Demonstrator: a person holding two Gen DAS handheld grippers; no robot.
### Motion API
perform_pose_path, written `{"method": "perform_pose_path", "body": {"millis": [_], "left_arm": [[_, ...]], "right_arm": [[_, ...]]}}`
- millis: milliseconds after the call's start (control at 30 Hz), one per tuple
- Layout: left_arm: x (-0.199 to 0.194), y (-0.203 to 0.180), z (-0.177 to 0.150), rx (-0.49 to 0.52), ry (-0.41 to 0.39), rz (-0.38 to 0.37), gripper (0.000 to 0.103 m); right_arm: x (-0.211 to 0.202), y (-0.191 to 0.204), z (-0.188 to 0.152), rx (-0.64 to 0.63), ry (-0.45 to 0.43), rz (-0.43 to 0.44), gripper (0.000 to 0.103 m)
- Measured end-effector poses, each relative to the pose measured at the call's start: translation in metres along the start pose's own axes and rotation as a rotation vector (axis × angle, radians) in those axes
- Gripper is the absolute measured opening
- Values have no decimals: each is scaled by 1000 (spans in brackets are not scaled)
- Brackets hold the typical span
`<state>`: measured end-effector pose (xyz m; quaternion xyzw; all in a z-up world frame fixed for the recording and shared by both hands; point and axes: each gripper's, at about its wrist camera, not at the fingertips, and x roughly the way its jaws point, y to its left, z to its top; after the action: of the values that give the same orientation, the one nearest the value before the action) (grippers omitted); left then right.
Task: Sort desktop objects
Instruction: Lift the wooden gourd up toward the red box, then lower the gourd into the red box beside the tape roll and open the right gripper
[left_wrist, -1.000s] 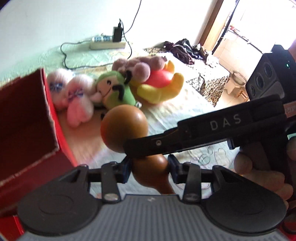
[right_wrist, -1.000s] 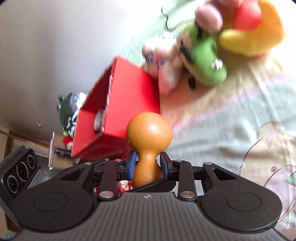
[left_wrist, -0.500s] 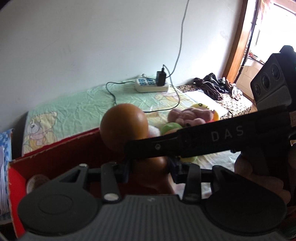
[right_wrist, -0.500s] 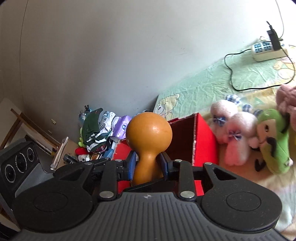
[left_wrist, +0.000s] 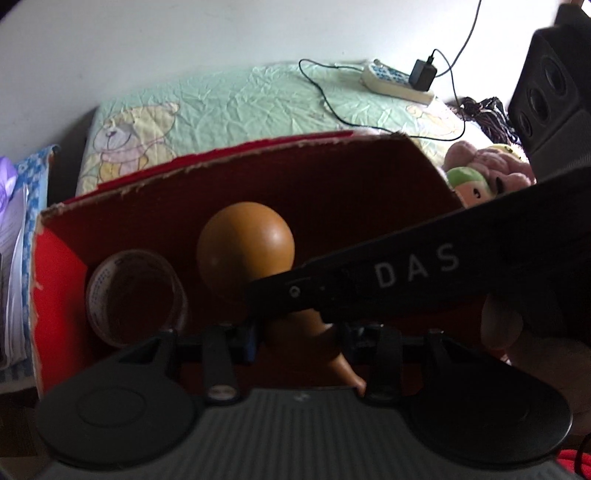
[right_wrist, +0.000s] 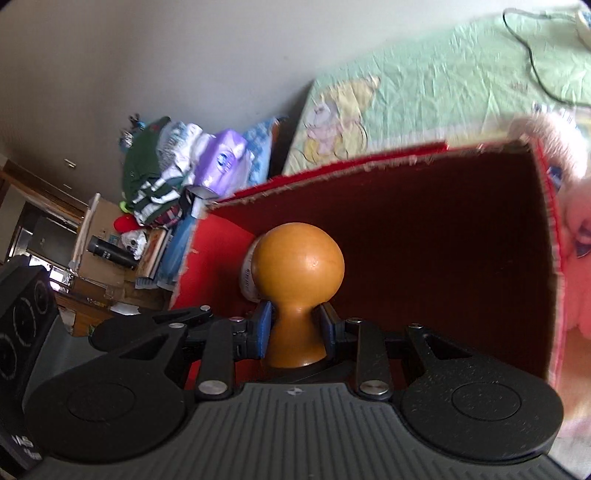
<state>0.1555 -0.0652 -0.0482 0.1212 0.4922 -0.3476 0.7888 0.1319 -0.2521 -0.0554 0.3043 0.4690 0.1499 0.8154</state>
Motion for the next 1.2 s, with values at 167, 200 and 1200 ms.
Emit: {"method": "perform_pose_path", "body": {"millis": [167, 200, 1200], "left_arm": [[15, 12, -1, -1, 87, 34, 48], [17, 14, -1, -1, 101, 40, 48], [18, 28, -11, -45, 184, 112, 44]], "right_arm": [[26, 0, 3, 58, 53, -43, 31], [31, 0, 2, 70, 62, -50, 31], [8, -34, -2, 310, -30, -42, 31]]}}
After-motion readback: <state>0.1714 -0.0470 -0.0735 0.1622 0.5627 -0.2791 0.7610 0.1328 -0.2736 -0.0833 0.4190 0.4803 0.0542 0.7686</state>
